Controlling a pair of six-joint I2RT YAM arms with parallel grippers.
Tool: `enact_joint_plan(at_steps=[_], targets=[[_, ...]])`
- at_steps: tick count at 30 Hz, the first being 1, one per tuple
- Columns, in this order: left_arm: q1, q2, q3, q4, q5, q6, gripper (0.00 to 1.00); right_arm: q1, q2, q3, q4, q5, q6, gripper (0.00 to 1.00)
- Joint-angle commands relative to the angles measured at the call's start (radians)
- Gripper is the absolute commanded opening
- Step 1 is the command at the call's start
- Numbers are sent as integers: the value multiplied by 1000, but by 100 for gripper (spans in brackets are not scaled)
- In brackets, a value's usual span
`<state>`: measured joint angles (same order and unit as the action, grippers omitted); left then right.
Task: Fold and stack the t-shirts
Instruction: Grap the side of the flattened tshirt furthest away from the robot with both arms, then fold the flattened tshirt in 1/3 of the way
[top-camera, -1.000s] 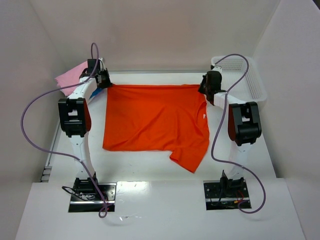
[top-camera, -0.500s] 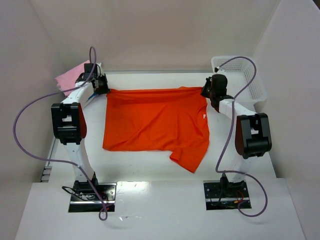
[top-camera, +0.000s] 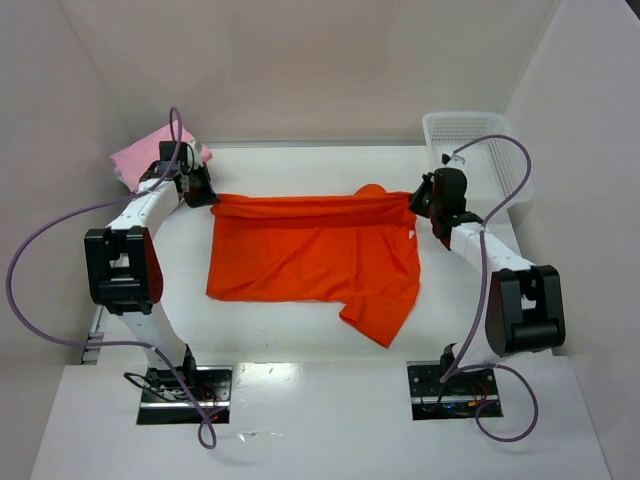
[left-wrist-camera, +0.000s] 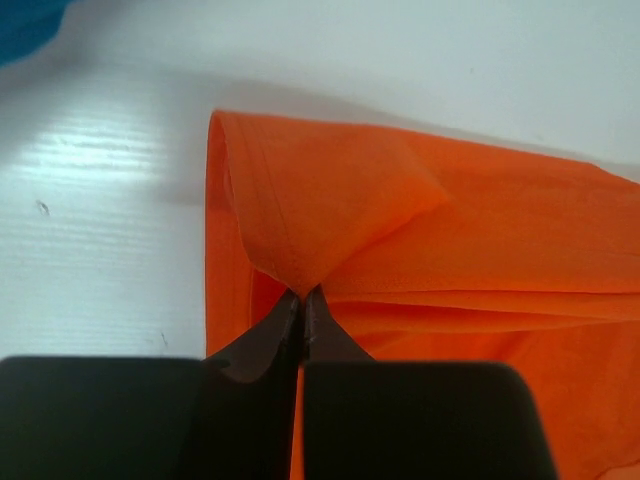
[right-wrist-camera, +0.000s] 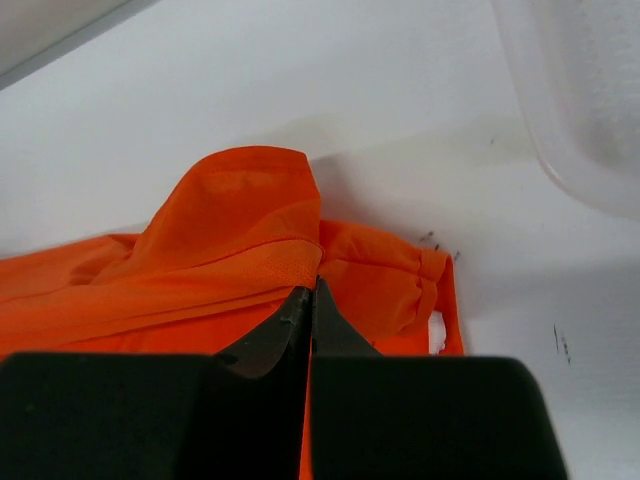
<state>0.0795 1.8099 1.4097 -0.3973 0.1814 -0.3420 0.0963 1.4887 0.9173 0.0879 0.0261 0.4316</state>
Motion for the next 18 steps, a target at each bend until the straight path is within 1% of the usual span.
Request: enact_joint_plan(at_steps=[1, 3, 9, 12, 18], targets=[[22, -44, -29, -54, 23, -23, 0, -17, -87, -49, -53, 8, 44, 0], [22, -44, -29, -93, 35, -32, 0, -17, -117, -67, -77, 8, 44, 0], [32, -76, -121, -84, 105, -71, 0, -17, -180, -123, -115, 8, 76, 3], [32, -77, -156, -84, 150, -83, 0, -17, -180, -132, -151, -2, 85, 3], [32, -86, -184, -116, 159, -62, 0, -17, -160, -132, -172, -2, 95, 4]])
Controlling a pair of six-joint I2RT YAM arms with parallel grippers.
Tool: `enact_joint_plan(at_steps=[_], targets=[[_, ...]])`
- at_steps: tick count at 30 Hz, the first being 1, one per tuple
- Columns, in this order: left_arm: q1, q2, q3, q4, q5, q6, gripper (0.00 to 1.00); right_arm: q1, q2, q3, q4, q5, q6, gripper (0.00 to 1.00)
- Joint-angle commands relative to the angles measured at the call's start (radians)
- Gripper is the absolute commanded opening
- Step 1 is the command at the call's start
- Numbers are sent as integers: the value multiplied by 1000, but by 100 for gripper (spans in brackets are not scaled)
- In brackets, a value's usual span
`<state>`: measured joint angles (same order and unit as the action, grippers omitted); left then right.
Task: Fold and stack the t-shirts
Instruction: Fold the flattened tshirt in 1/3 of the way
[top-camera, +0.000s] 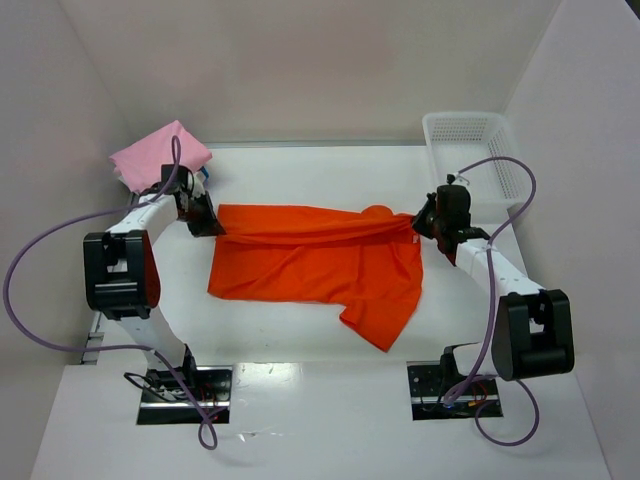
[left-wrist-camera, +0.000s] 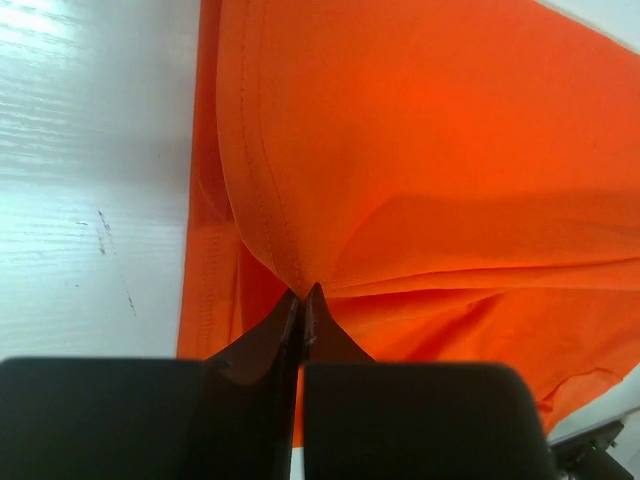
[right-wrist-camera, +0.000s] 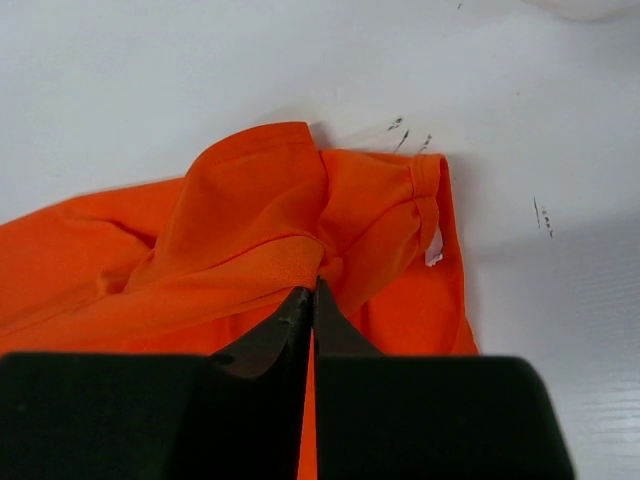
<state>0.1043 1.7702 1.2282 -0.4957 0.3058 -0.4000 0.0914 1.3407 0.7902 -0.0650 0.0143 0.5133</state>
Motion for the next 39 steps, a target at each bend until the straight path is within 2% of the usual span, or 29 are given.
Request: enact_joint_plan(at_steps=[1, 2, 3, 4, 6, 7, 8, 10, 13, 21, 29, 33, 39], targets=[[8, -46, -3, -18, 47, -3, 0, -12, -12, -5, -31, 10, 13, 6], [8, -46, -3, -30, 47, -3, 1, -12, -2, -5, -32, 10, 13, 17], [8, -46, -3, -30, 47, -3, 18, -12, -2, -5, -32, 10, 13, 29], [8, -46, 19, -30, 47, -3, 27, -12, -2, -5, -32, 10, 13, 34], [8, -67, 42, -41, 36, -3, 36, -12, -11, -5, -32, 10, 2, 43], [8, -68, 59, -41, 36, 6, 46, -12, -11, 10, -32, 10, 2, 47], [8, -78, 94, -41, 36, 6, 50, -12, -11, 27, -42, 10, -10, 56], [8, -78, 134, -41, 24, 18, 55, -12, -11, 56, -42, 10, -19, 64], [8, -68, 203, -41, 33, 27, 63, -12, 26, 90, -26, -2, -45, 69], [-11, 81, 322, 86, 150, 39, 67, -12, 262, 221, 18, -60, -99, 74], [-80, 242, 404, 66, 141, 73, 69, -12, 416, 323, 44, -129, -127, 81], [-89, 265, 404, 48, 95, 84, 69, -12, 454, 362, 53, -165, -127, 85], [-89, 290, 409, 3, -22, 84, 69, -12, 488, 392, 66, -192, -127, 85]])
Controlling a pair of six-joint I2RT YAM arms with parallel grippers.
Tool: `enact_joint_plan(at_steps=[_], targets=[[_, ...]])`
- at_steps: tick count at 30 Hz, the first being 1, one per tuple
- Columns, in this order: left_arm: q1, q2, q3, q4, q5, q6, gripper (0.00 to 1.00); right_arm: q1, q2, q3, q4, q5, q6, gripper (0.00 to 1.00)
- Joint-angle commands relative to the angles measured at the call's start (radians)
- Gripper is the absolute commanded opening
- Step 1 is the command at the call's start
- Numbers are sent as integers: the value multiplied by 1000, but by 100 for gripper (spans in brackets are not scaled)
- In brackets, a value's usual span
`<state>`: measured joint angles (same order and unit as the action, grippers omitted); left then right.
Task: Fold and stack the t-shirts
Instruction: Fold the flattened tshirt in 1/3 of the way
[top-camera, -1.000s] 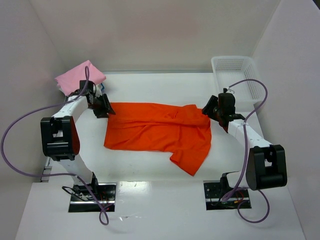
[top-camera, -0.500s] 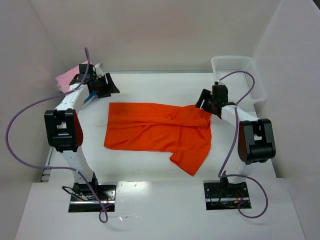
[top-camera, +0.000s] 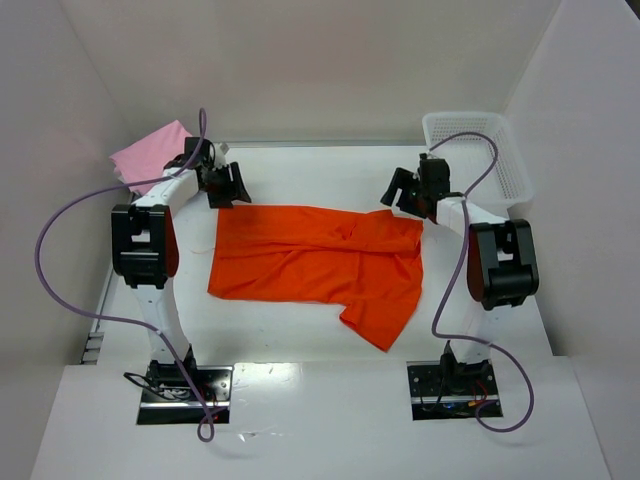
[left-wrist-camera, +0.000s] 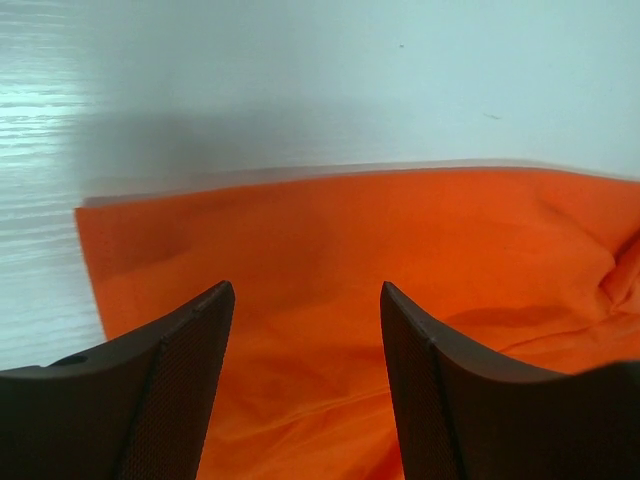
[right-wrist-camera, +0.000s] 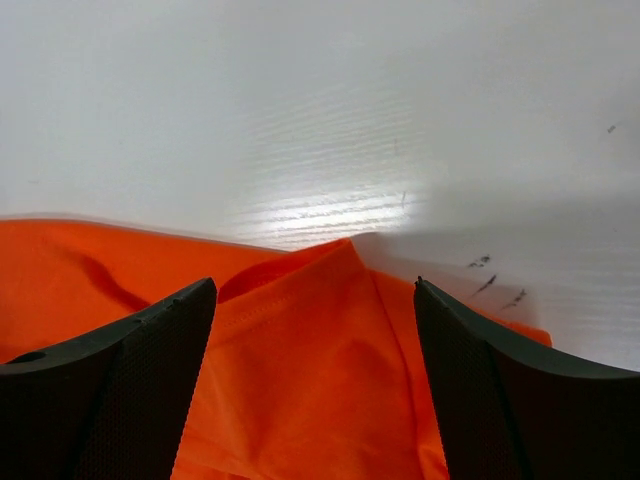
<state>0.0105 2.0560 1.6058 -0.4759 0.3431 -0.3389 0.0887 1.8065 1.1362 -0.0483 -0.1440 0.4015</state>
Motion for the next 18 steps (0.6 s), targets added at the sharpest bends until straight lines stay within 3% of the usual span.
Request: enact_joint_plan(at_steps=[1, 9, 18], targets=[[5, -5, 31, -17, -73, 23, 69, -9, 22, 46, 50, -43, -15, 85], [14, 6, 9, -41, -194, -9, 70, 13, 79, 69, 59, -77, -15, 85], [55, 6, -32, -32, -233, -18, 70, 22, 97, 79, 59, -95, -24, 83]])
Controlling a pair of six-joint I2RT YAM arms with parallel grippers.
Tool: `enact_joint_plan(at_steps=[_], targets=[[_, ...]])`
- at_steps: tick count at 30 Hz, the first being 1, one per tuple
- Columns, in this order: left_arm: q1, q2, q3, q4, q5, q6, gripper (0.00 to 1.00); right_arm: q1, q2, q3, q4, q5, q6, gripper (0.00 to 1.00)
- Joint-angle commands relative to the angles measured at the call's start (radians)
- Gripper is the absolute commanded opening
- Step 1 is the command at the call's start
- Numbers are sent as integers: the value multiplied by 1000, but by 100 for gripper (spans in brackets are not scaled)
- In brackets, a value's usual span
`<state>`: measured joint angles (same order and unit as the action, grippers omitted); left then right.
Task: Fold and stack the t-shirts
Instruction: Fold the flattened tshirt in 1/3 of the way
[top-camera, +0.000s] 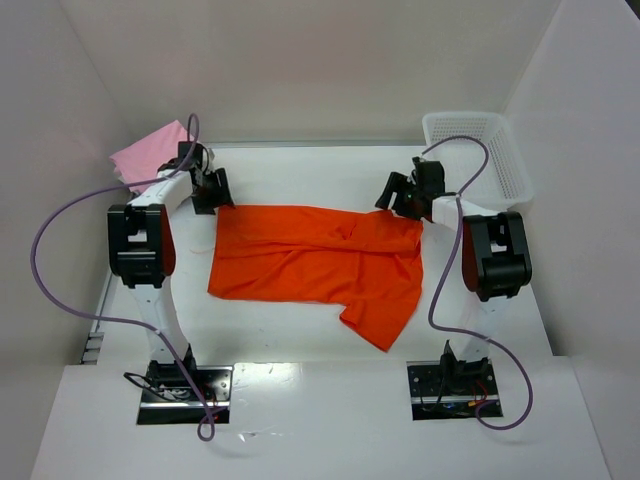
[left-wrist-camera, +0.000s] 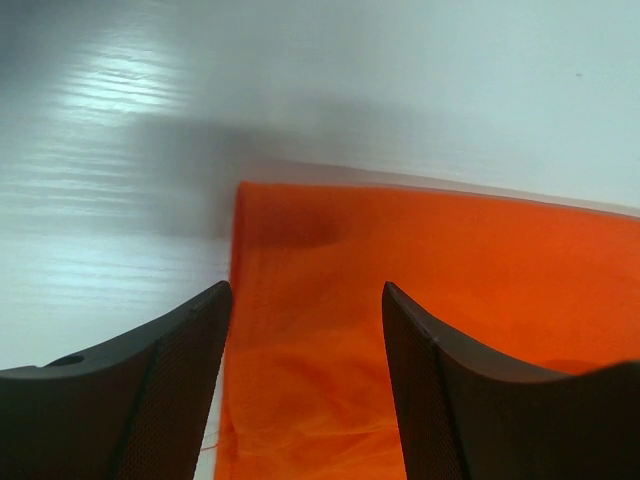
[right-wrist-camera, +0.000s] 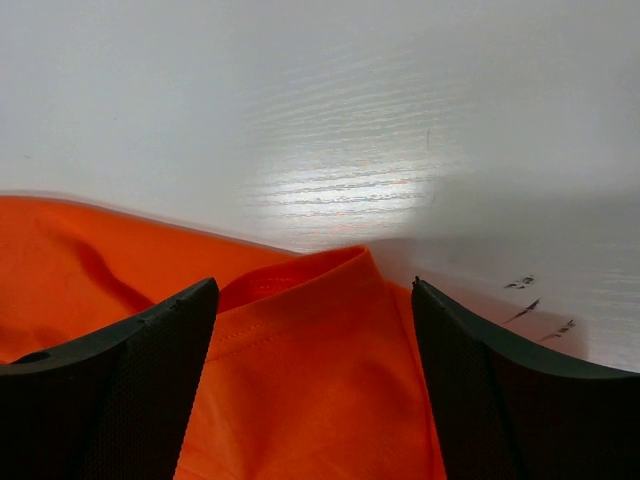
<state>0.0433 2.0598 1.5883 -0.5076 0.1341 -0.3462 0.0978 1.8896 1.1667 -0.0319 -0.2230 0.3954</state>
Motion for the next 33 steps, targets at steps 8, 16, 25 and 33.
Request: enact_joint_plan(at_steps=[8, 16, 25, 33], targets=[[23, 23, -13, 30, 71, -11, 68, 13, 23, 59, 43, -44, -29, 66], [12, 45, -2, 21, 119, 9, 67, 13, 32, 50, 30, -44, -29, 71], [3, 85, 25, 12, 110, 9, 49, 22, 54, 68, 12, -55, -29, 21], [3, 85, 35, 3, 110, 18, 49, 31, -29, 68, -20, -45, -9, 9]])
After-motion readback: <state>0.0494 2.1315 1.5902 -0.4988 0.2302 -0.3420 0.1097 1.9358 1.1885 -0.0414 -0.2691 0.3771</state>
